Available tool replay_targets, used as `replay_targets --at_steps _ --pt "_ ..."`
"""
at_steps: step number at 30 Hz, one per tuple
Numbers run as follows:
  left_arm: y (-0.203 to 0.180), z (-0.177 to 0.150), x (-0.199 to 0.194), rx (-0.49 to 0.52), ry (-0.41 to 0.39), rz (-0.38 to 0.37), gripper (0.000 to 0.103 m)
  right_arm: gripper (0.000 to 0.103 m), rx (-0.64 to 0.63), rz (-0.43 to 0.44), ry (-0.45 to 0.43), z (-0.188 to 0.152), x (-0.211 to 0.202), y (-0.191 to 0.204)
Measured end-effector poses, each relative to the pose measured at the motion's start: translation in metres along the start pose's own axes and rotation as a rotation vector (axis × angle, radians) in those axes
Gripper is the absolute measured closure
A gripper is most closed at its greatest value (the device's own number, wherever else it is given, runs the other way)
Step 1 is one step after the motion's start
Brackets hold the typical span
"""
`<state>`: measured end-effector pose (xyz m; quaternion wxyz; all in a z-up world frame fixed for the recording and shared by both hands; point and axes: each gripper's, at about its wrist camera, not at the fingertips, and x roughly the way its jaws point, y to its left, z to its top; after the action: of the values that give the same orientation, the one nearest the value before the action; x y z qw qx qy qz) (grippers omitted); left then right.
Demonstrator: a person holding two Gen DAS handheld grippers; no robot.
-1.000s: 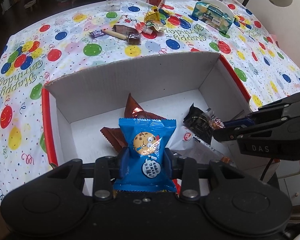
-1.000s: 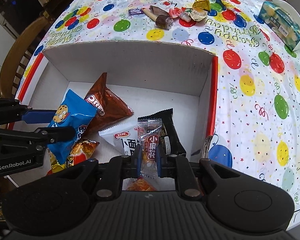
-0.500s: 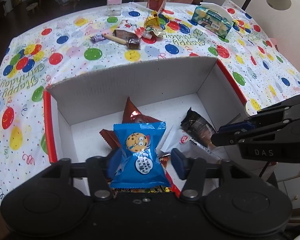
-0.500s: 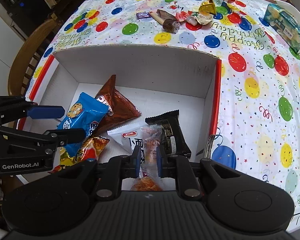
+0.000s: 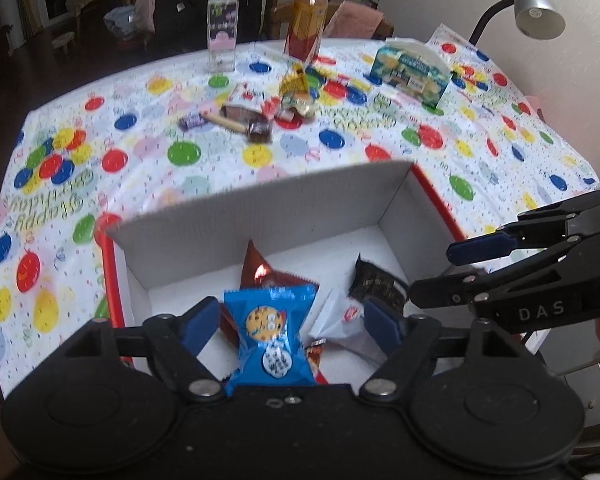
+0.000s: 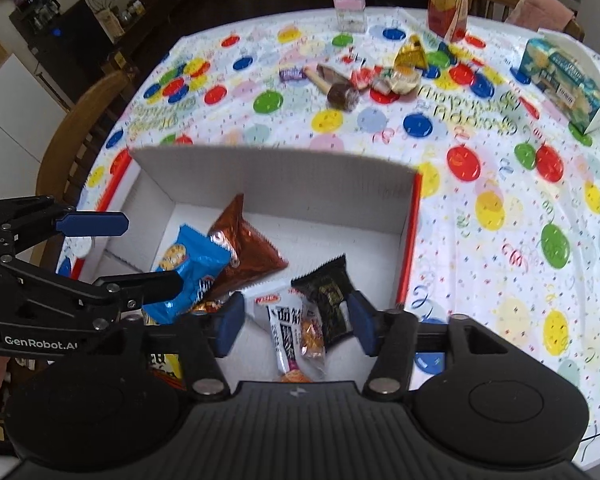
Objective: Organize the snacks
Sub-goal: 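Open both tools to drop the biscuit packet and twist-snack packet into the box, then move both open tools back from the box to the snack pile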
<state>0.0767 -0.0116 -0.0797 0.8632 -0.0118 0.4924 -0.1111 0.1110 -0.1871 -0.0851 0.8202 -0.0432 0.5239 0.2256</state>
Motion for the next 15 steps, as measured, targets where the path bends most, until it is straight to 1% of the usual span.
replay_targets --at_steps 7,11,12,15 --pt "-0.005 0.02 -0.01 0.025 -0.052 0.02 0.016 0.034 0.006 -0.011 -0.054 0.02 -0.021 -0.012" --pt "-0.008 0.033 -0.013 0.036 -0.082 0.031 0.01 0.029 0.011 -0.016 -0.074 0.034 -0.028 -0.022" --pt "-0.009 0.036 -0.013 0.034 -0.087 0.029 0.008 0.029 0.013 -0.015 -0.08 0.037 -0.029 -0.024" --pt "-0.011 0.046 -0.012 0.031 -0.1 0.022 0.004 0.028 0.02 -0.005 -0.086 0.048 -0.032 -0.033"
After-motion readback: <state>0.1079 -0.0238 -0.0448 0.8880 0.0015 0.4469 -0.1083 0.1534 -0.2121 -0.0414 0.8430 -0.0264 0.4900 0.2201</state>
